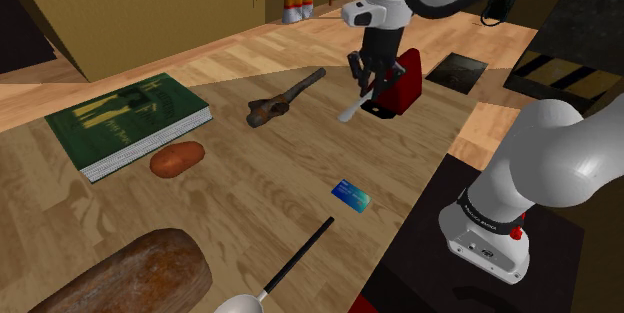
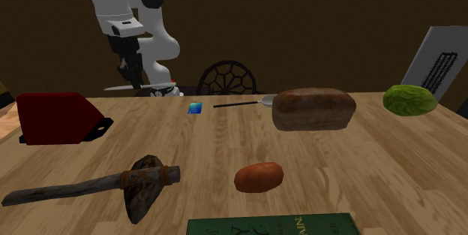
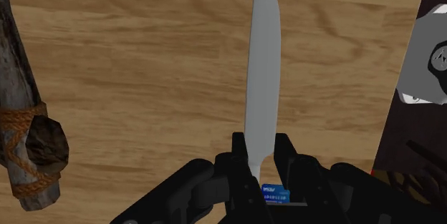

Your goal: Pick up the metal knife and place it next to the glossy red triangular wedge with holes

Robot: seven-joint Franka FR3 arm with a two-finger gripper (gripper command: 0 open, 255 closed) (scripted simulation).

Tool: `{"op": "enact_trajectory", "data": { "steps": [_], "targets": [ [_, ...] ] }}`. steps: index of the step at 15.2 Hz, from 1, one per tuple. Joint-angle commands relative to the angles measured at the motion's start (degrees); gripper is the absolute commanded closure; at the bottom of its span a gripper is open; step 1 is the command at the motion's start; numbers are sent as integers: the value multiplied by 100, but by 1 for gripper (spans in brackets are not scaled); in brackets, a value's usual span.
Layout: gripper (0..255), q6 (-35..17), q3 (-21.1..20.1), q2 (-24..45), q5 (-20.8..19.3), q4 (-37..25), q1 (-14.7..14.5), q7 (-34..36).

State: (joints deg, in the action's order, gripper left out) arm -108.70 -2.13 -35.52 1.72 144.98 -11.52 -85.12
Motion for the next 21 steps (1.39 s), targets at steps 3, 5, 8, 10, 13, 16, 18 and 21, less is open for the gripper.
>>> {"op": "enact_trajectory", "data": {
  "steps": [3, 5, 8, 10, 13, 16, 18, 21],
  "targets": [
    [255, -336, -7, 50, 6, 283, -3, -2],
    [255, -506, -11, 94, 9, 409, -4, -3],
    [255, -766, -16, 172, 14, 591, -5, -5],
    [255, -943, -20, 234, 17, 706, -6, -6],
    [255, -1216, -26, 341, 21, 872, -7, -8],
    [255, -1495, -32, 466, 26, 1026, -8, -9],
    [255, -1686, -36, 560, 28, 1123, -9, -10],
    [255, -1979, -42, 718, 33, 1258, -9, -12]
  ]
}}
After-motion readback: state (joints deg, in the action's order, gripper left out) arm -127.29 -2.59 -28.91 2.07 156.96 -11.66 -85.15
